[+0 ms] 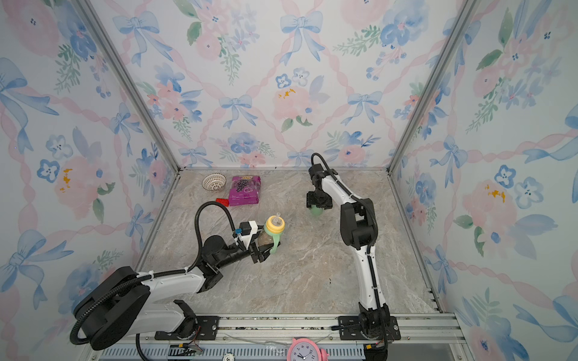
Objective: Assemble the baby bottles
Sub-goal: Pick up the lid from the center of the board, then close the lid on the baby bottle.
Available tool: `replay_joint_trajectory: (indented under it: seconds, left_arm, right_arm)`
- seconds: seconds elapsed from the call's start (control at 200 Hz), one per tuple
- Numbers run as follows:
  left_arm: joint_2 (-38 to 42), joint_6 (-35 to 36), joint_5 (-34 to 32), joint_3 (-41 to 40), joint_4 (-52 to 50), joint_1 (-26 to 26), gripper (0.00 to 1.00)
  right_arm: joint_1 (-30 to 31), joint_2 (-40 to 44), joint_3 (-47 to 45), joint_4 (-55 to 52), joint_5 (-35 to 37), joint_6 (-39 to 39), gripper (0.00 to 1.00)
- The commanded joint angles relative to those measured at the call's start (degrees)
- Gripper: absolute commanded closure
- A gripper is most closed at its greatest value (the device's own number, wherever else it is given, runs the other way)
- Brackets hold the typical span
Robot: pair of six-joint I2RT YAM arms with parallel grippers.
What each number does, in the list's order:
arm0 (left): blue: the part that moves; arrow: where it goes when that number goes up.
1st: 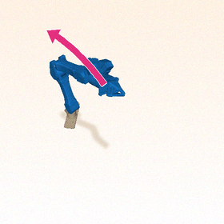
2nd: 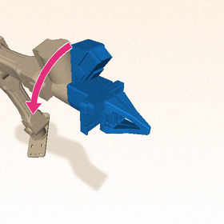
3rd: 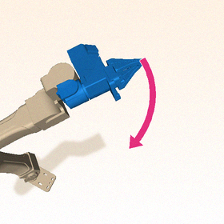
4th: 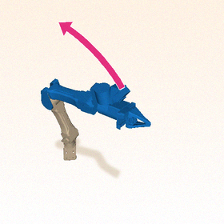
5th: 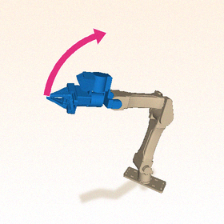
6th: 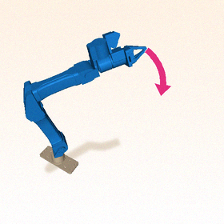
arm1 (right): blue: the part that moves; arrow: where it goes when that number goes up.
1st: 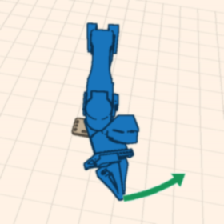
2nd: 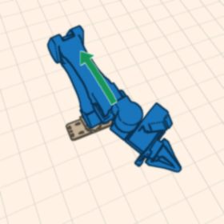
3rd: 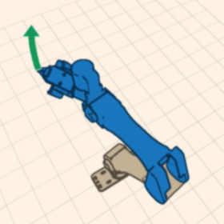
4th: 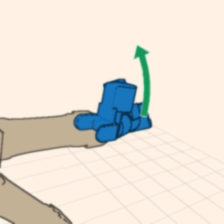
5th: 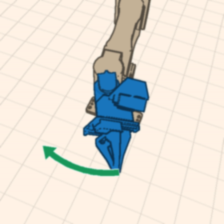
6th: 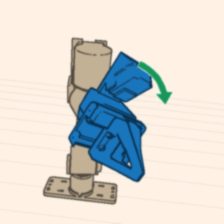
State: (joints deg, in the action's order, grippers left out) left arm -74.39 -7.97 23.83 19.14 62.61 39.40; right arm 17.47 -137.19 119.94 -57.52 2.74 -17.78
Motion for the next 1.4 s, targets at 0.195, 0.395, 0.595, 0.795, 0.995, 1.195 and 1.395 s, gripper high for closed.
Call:
replay_joint_trajectory:
  seconds: [0.195,0.395,0.595,0.795,0.995,1.195,1.395]
  left_arm:
    - [0.4,1.0,-0.7,1.5,0.3,0.4,1.00]
    - [-0.3,1.0,-0.6,1.6,0.1,0.3,1.00]
    - [-2.5,1.5,0.0,2.5,0.1,0.3,1.00]
    - [-6.4,4.0,2.1,4.0,3.0,0.7,1.00]
    - [-10.2,8.8,4.6,5.3,4.6,1.7,1.00]
    - [-14.0,11.1,4.8,7.4,4.5,3.4,1.00]
    - [-15.2,11.9,5.2,8.6,3.1,4.1,1.00]
  right_arm:
    - [-0.1,-0.8,0.9,-2.5,1.0,-0.3,0.43]
    - [0.1,3.1,-2.5,-2.3,2.4,0.2,0.44]
    - [-0.4,16.8,-14.6,0.9,2.0,1.0,0.45]
    - [-1.8,39.5,-30.7,6.5,-13.0,1.7,0.46]
    - [-2.0,58.0,-38.6,8.5,-34.0,2.8,0.46]
    - [2.7,62.9,-38.9,4.6,-40.4,4.9,0.45]
    - [5.3,62.8,-39.3,2.4,-39.9,6.5,0.45]
